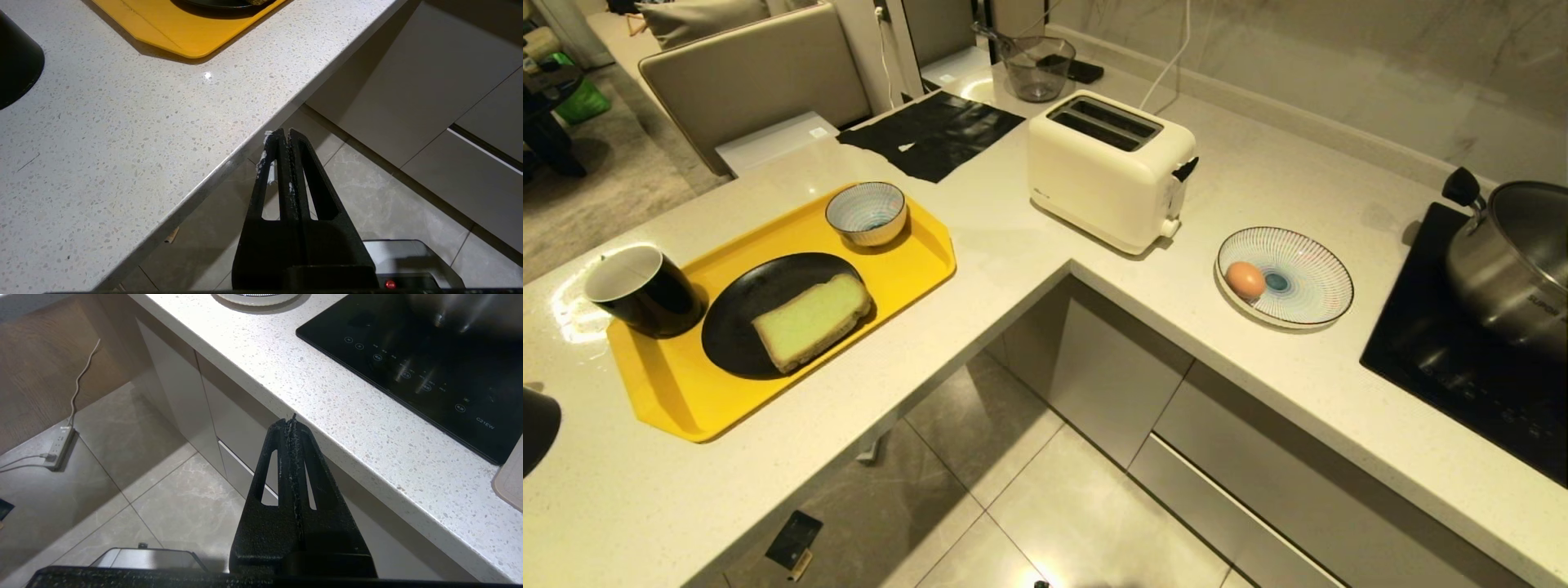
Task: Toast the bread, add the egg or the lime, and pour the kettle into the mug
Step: Pick up the egg
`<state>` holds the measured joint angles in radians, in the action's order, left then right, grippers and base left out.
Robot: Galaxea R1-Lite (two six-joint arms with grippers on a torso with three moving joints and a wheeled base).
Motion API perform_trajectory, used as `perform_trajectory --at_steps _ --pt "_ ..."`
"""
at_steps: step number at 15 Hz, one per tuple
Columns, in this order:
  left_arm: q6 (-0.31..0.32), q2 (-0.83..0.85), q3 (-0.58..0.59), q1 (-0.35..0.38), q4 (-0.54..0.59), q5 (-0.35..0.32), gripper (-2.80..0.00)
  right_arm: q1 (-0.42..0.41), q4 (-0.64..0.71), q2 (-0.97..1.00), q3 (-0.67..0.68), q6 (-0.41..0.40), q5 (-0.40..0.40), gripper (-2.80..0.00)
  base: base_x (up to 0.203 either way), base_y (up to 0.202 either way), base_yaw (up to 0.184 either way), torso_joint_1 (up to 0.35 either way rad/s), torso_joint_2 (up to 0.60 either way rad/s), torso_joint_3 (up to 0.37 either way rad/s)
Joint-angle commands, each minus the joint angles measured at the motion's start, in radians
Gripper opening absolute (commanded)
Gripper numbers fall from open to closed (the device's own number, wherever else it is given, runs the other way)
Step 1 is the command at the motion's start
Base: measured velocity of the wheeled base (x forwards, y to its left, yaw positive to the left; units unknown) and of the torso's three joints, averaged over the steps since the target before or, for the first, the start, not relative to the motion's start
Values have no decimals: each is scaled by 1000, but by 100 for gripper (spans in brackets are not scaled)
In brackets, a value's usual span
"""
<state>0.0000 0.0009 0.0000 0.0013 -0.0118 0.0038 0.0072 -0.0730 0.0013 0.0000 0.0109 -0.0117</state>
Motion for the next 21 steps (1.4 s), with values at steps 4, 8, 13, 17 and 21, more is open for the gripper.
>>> perform_trajectory --at_steps 4,8,13,17,21 --pt "0 1 0 0 0 1 -280 0 4 8 24 0 0 -280 0 0 0 0 0 0" --pt "0 1 0 1 0 1 -280 1 10 129 -71 6 -3 -280 0 0 0 0 0 0" --pt "0 1 0 2 0 1 -280 9 8 313 -331 -4 37 -280 0 0 0 0 0 0" --pt "0 1 0 1 0 0 -280 78 1 418 -539 -60 64 -280 0 0 0 0 0 0" --pt "0 1 0 2 0 1 -280 106 8 602 -706 -66 63 -280 0 0 0 0 0 0"
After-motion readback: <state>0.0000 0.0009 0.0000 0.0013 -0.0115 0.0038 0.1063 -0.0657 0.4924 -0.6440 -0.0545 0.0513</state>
